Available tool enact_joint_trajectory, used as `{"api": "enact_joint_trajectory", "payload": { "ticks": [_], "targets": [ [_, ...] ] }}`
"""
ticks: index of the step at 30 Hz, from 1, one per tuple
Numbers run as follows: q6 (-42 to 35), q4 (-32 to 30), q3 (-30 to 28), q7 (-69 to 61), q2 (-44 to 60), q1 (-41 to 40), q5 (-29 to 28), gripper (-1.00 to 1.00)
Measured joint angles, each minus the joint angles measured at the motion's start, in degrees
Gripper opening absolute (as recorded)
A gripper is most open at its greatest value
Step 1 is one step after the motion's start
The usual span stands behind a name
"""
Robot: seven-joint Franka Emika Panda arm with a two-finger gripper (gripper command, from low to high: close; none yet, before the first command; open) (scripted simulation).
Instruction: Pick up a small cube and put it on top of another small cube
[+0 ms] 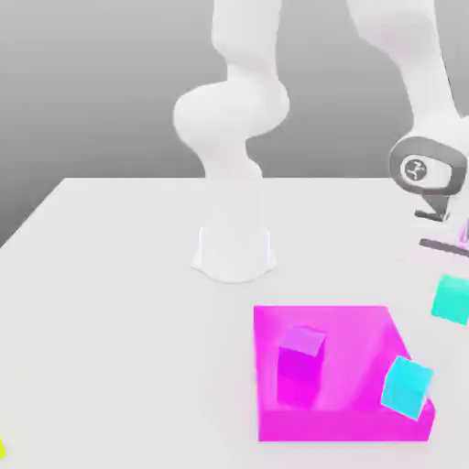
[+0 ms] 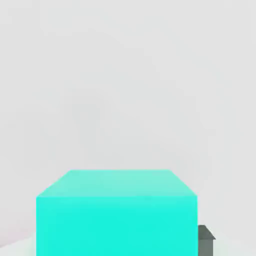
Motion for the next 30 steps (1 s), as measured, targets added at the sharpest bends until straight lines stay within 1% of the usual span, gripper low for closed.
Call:
{"api": "enact_joint_trajectory", "payload": {
  "ticks": [8,12,13,18,30],
  "targets": [
    [-5.9,15.5,0.6,-17.7,9.7,-12.3,5.8,-1.00],
    [-9.2,22.7,-0.4,-25.2,14.3,-20.0,9.0,-1.00],
    [-9.9,23.7,-1.3,-25.8,15.1,-21.8,9.6,-1.00],
    [-12.2,25.6,-7.1,-25.1,16.7,-29.2,11.2,-1.00],
    [-14.6,23.5,-22.3,-15.4,14.1,-41.5,13.1,-1.00]
  ]
}}
